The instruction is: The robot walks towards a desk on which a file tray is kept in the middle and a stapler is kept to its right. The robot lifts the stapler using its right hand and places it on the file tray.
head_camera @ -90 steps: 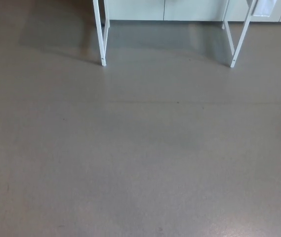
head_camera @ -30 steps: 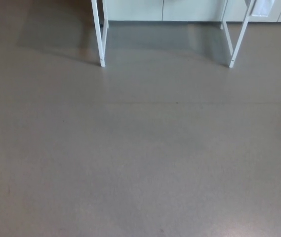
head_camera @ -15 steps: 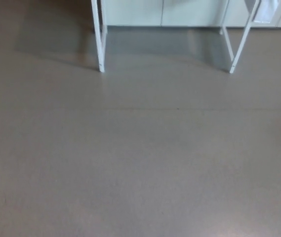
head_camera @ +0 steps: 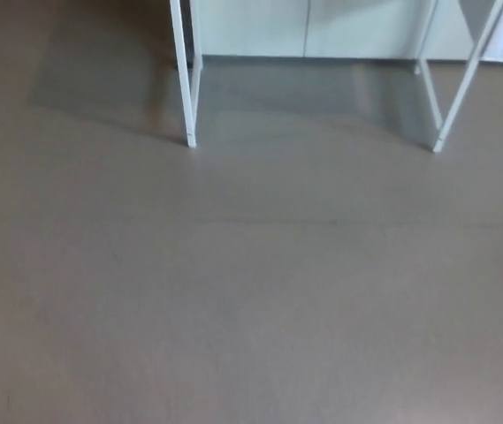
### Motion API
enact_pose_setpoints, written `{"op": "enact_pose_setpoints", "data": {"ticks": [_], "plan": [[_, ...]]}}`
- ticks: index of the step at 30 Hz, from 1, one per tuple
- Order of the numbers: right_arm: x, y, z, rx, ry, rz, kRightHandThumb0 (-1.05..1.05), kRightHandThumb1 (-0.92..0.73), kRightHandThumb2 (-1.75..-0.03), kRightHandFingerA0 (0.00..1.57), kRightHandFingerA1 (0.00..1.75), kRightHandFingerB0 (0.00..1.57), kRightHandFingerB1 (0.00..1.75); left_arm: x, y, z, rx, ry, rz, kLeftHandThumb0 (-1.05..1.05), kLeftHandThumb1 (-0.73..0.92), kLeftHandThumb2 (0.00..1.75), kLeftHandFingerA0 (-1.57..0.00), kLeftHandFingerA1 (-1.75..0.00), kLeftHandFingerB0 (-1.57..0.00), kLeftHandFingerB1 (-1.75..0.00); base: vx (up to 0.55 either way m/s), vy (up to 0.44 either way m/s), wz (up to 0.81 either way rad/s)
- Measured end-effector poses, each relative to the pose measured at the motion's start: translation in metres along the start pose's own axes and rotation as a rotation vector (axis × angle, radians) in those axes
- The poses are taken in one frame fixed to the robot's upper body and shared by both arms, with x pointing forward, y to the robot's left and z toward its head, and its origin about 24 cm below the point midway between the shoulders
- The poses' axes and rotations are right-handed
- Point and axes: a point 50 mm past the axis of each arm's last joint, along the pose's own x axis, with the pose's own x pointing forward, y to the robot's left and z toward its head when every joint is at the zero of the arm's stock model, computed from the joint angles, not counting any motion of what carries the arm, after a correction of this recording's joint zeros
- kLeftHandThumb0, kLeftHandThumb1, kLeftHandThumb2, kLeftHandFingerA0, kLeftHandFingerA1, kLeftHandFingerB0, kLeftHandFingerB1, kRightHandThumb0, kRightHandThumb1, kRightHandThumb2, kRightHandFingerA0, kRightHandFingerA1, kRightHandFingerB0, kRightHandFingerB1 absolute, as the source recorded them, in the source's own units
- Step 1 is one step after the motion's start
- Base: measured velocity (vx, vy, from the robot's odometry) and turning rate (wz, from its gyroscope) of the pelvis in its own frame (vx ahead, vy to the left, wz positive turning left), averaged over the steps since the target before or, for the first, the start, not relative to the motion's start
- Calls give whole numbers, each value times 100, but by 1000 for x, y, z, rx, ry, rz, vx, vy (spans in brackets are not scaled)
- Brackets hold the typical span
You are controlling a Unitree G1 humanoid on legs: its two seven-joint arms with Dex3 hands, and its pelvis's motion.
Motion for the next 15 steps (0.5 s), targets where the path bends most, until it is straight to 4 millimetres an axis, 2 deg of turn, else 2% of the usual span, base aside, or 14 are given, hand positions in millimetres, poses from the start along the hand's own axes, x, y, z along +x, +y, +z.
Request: {"op": "enact_pose_setpoints", "data": {"ticks": [6, 7, 10, 12, 13, 14, 15], "plan": [[2, -7, 10, -13, -30, -19, -76, -53, -91, 1, 26, 2, 17, 0, -4, -5, 36, 9, -17, -78, 70, 101, 0, -27, 0, -18, 239, -100, 1], [2, -7, 10, -20, -32, -19, -78, -53, -91, 0, 24, 0, 13, 0, -4, -6, 36, 12, -17, -75, 69, 103, 0, -33, -3, -25, 148, -56, -4], [3, -6, 11, -35, -27, -12, -76, -53, -95, 0, 27, 0, 16, -1, -4, -8, 48, 20, -13, -76, 69, 103, -1, -35, -3, -24, 168, -22, -9], [3, -6, 11, -43, -23, -7, -78, -54, -93, 1, 28, 0, 13, 0, -5, -9, 59, 24, -11, -77, 69, 101, 0, -29, -4, -21, 267, 93, 0], [3, -6, 10, -46, -18, -5, -78, -54, -93, 1, 28, 0, 13, 0, -6, -9, 57, 24, -12, -77, 69, 101, 0, -29, -4, -21, 272, 175, 63], [4, -7, 12, -51, -19, -5, -73, -66, -60, 3, 32, 0, 16, 1, -8, -7, 54, 15, -15, -77, 70, 103, 0, -32, -2, -21, 271, 140, -45], [5, -8, 15, -50, -26, -4, -73, -66, -60, 3, 32, 0, 16, 0, -6, -5, 57, 8, -8, -77, 70, 103, 0, -32, -2, -21, 265, 131, -8]]}}
